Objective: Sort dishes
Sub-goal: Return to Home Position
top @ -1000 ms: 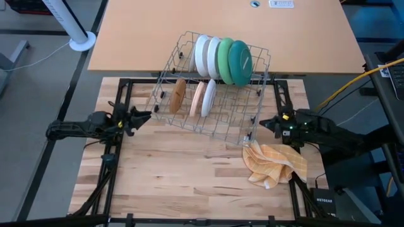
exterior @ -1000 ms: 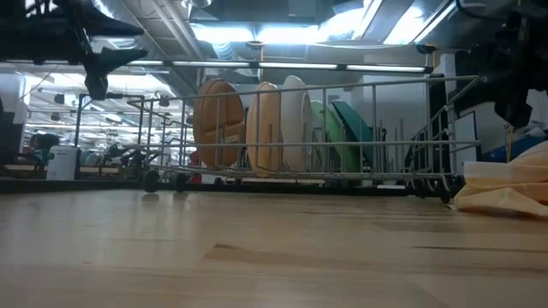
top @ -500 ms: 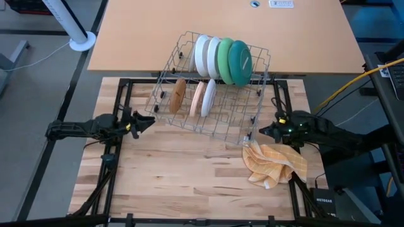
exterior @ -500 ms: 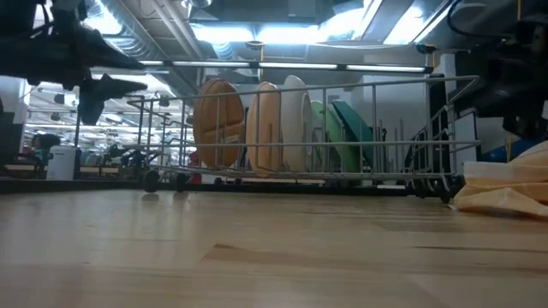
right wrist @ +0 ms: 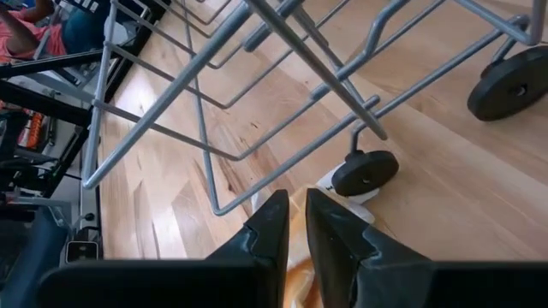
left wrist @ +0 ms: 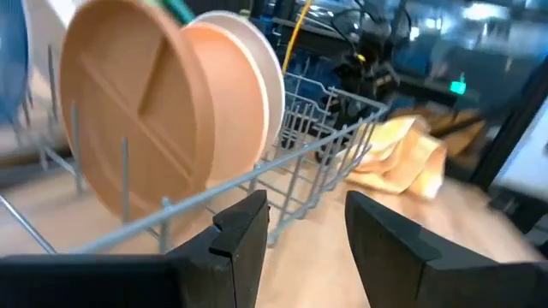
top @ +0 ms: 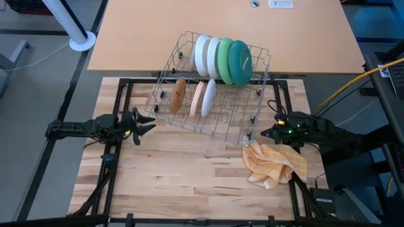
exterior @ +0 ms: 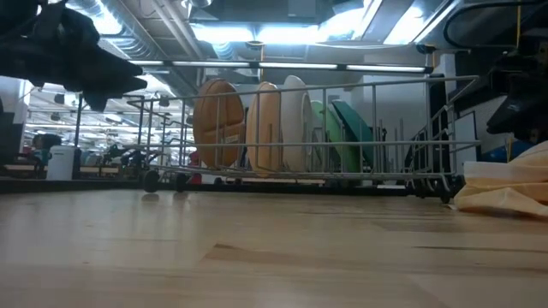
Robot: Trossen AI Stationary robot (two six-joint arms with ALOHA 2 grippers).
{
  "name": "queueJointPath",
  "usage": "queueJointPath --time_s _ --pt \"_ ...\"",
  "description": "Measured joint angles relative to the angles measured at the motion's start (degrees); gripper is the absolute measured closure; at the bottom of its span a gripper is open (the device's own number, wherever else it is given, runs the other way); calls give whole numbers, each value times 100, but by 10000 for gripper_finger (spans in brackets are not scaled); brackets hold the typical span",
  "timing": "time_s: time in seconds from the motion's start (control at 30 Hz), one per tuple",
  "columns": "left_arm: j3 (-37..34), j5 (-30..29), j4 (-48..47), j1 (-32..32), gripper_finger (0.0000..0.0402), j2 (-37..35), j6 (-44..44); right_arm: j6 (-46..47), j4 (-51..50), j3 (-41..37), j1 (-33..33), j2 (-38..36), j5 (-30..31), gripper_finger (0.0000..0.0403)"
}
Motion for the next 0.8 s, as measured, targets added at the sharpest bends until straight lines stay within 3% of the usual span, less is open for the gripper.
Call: queueJointPath --time_s 0.23,0.8 --pt "0 -9 5 0 252 0 1318 -3 0 2 0 0 4 354" --pt "-2 -13 8 0 252 0 1420 -10 0 2 0 0 9 354"
